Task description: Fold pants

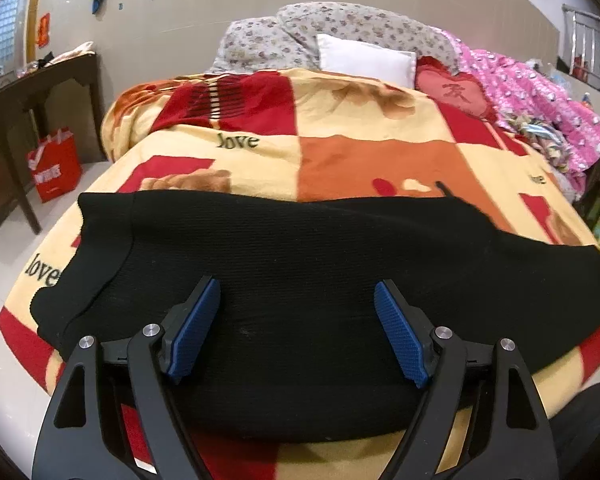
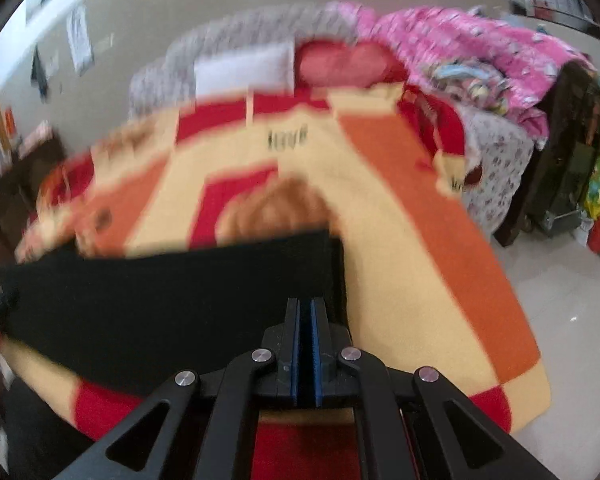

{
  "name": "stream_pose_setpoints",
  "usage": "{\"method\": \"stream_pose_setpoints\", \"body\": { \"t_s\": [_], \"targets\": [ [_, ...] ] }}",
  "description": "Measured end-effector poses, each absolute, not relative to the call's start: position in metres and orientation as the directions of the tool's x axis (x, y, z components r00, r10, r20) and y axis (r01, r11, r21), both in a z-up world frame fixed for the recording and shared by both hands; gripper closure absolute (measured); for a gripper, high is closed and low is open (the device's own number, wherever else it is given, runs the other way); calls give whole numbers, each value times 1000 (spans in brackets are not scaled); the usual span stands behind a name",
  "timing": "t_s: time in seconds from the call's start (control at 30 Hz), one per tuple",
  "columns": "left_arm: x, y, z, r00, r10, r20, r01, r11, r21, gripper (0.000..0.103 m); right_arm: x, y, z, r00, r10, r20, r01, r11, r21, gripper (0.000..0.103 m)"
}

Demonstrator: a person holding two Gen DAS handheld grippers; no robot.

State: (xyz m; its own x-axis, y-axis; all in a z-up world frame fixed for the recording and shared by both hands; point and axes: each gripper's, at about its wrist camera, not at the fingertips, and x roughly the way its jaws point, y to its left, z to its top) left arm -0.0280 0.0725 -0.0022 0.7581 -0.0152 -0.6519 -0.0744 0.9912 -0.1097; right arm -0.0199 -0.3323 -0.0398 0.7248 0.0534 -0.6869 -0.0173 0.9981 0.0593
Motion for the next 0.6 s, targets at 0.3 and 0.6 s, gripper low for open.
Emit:
{"method": "stream_pose_setpoints", "body": {
  "t_s": [0.3,0.6],
  "targets": [
    [-42,6,30,758,-259,-598,178,965,-191,23,-64,-369,-16,776,190,-602,68,923,378,93],
    [-38,-34,8,714,-221,-664,227,971,-79,23,-87,-408,-73,770,397,-499,237,549,802,77]
  ]
}}
